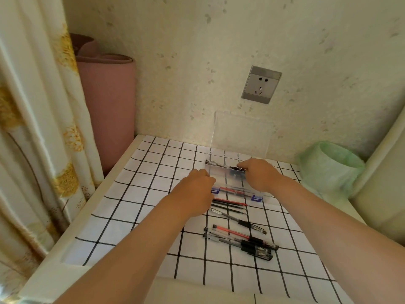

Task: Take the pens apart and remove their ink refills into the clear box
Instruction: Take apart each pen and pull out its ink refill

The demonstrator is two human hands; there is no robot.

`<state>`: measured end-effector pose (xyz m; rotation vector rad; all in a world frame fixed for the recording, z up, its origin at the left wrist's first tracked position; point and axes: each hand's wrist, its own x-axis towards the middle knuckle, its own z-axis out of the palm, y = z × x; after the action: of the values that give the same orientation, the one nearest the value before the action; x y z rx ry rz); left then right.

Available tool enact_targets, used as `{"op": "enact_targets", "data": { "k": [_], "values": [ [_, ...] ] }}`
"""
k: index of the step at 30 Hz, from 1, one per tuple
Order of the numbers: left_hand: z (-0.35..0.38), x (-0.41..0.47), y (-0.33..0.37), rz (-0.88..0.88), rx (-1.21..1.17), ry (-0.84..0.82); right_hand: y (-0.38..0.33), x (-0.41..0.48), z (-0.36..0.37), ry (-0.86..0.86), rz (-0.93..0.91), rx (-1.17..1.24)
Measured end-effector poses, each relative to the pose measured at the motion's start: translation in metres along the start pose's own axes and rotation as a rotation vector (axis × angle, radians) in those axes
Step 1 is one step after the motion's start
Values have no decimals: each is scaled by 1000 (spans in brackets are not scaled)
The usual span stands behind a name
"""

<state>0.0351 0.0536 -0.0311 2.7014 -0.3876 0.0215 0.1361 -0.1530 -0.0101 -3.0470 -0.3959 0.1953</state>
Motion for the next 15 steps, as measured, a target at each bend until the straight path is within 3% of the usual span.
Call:
{"op": "enact_targets", "data": {
  "k": [4,10,15],
  "values": [
    [-2,-2,3,28,20,57,8,-10,0,52,-52,47],
    [-5,-7,19,112,16,78,-2,-64,-8,312,-291,95],
    [-5,-12,29,144,26,-55,-10,-112,-4,77,-272,184]
  ]
}}
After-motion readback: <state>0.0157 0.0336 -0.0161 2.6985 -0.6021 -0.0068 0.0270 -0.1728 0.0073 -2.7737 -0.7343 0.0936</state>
